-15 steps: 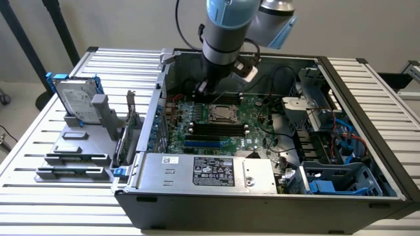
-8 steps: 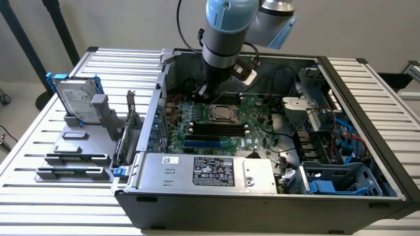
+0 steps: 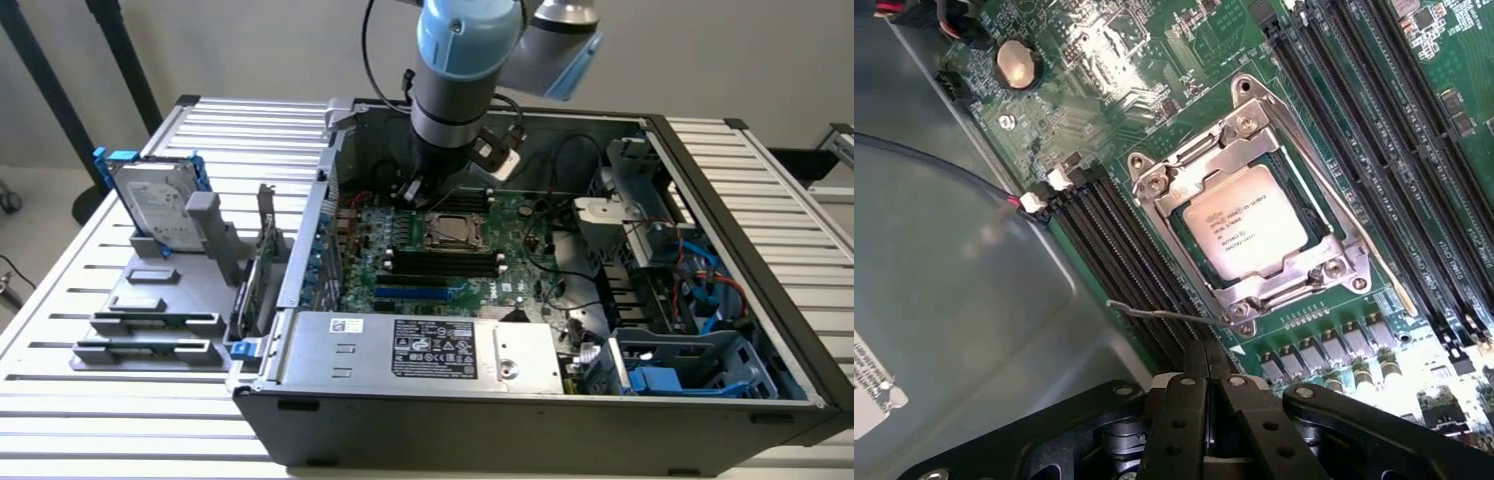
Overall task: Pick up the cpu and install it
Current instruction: 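Install the first cpu locking lever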
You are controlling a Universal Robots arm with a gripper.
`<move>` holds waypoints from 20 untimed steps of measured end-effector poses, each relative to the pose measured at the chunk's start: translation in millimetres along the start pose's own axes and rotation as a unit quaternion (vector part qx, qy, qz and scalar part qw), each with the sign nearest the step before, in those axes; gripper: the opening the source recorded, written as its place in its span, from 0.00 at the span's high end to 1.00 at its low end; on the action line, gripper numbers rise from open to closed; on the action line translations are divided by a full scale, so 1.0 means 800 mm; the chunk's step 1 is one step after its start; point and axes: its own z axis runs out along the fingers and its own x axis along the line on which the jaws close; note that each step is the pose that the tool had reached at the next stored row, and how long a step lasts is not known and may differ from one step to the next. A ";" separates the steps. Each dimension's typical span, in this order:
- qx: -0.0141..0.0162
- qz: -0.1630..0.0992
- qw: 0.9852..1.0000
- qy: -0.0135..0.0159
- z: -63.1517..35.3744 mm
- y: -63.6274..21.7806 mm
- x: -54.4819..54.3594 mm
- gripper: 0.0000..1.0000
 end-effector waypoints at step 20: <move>-0.033 -0.012 0.999 0.012 0.012 -0.010 -0.006 0.89</move>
